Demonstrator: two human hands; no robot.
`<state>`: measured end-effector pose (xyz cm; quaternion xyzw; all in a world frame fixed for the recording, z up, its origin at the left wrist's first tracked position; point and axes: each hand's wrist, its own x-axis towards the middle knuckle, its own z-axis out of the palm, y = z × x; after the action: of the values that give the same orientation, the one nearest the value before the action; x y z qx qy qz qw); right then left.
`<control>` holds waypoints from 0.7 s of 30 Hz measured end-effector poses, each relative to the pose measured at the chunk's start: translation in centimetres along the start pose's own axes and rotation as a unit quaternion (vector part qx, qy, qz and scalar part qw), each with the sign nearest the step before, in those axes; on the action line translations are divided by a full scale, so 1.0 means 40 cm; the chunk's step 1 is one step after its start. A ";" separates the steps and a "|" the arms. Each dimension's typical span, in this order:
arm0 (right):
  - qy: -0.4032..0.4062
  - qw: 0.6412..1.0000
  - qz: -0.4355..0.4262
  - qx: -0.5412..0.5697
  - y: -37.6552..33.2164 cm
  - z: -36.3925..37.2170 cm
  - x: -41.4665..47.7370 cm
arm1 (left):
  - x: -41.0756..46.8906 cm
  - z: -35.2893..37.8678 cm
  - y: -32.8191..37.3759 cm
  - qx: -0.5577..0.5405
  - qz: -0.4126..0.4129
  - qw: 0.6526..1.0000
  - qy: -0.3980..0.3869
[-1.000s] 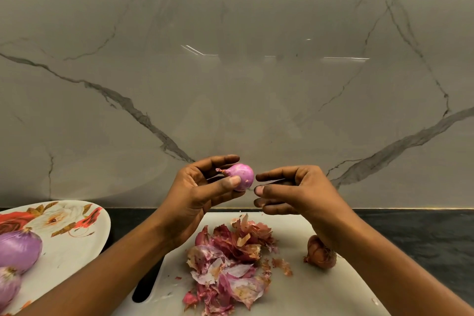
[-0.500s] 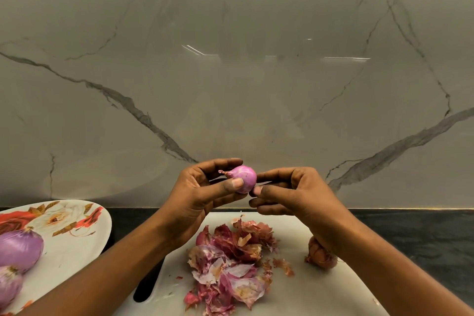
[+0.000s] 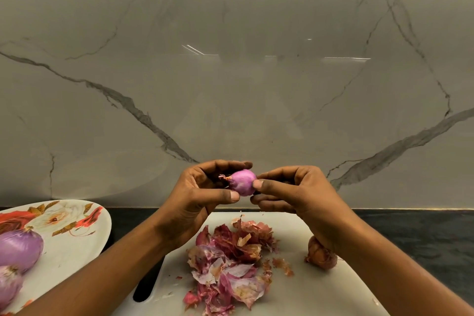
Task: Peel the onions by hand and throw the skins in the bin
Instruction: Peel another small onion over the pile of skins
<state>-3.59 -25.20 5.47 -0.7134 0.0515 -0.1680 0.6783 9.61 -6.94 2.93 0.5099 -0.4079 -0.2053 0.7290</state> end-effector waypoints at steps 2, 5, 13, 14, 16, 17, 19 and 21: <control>0.002 1.000 0.002 0.007 0.000 0.000 0.001 | -0.001 0.004 0.000 -0.004 -0.002 1.000 0.000; 0.000 1.000 0.014 0.025 0.001 0.002 0.001 | -0.003 0.009 0.002 0.007 -0.007 1.000 0.012; 0.022 1.000 0.010 0.019 -0.002 0.005 -0.002 | -0.005 0.019 0.009 0.001 -0.005 1.000 0.019; 0.029 0.999 0.006 0.018 -0.001 0.006 -0.002 | -0.005 0.020 0.010 -0.006 -0.005 1.000 0.019; 0.035 0.999 0.001 0.017 0.000 0.006 -0.003 | -0.005 0.019 0.013 -0.016 -0.002 1.000 0.016; 0.034 0.999 0.001 0.016 0.000 0.006 -0.004 | -0.006 0.018 0.013 -0.019 0.000 1.000 0.013; 0.030 0.999 0.003 0.020 -0.001 0.005 -0.004 | -0.006 0.017 0.014 -0.016 0.002 1.000 0.009; 0.025 0.999 0.009 0.031 -0.001 0.005 -0.004 | -0.006 0.018 0.014 -0.004 0.003 1.000 0.016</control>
<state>-3.70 -24.98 5.49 -0.6875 0.0695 -0.1814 0.6997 8.84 -6.97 3.45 0.5086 -0.3970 -0.1964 0.7384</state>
